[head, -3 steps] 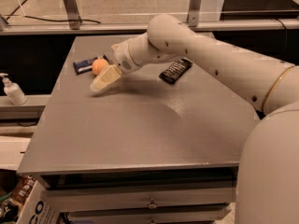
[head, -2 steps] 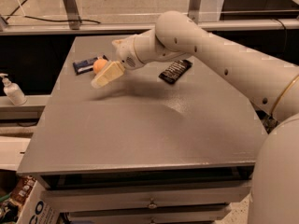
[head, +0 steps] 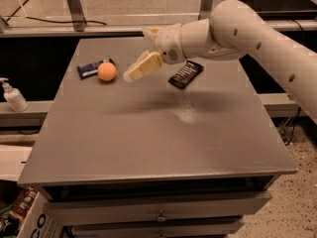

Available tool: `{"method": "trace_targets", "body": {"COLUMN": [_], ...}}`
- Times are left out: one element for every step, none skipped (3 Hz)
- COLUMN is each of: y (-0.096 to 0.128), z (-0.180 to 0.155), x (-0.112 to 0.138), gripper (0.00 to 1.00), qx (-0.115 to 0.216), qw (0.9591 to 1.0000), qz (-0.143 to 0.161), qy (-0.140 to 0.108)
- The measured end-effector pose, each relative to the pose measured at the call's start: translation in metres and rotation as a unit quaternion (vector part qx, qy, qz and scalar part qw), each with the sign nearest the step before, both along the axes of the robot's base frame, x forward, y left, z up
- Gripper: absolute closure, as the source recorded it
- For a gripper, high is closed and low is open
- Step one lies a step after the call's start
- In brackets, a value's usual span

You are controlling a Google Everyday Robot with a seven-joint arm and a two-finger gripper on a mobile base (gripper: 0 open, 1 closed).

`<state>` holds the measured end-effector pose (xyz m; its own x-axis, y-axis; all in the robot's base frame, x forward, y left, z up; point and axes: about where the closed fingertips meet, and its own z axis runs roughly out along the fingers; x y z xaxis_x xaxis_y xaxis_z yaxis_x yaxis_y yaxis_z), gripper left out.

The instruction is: Move orange near rxbar blueberry

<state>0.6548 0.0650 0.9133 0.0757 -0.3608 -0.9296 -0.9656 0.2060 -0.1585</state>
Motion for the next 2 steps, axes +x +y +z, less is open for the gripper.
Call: {"method": "trace_targets", "body": {"y": [-0.0518, -0.0602], "z": [0.0263, 0.0287], "x": [-0.0089, -0.0102], "gripper": [0.00, 0.00], "qx": [0.017, 0.019], "qw": [0.9996, 0.9995], "qz": [-0.015, -0.018], "qy": [-0.015, -0.016]}}
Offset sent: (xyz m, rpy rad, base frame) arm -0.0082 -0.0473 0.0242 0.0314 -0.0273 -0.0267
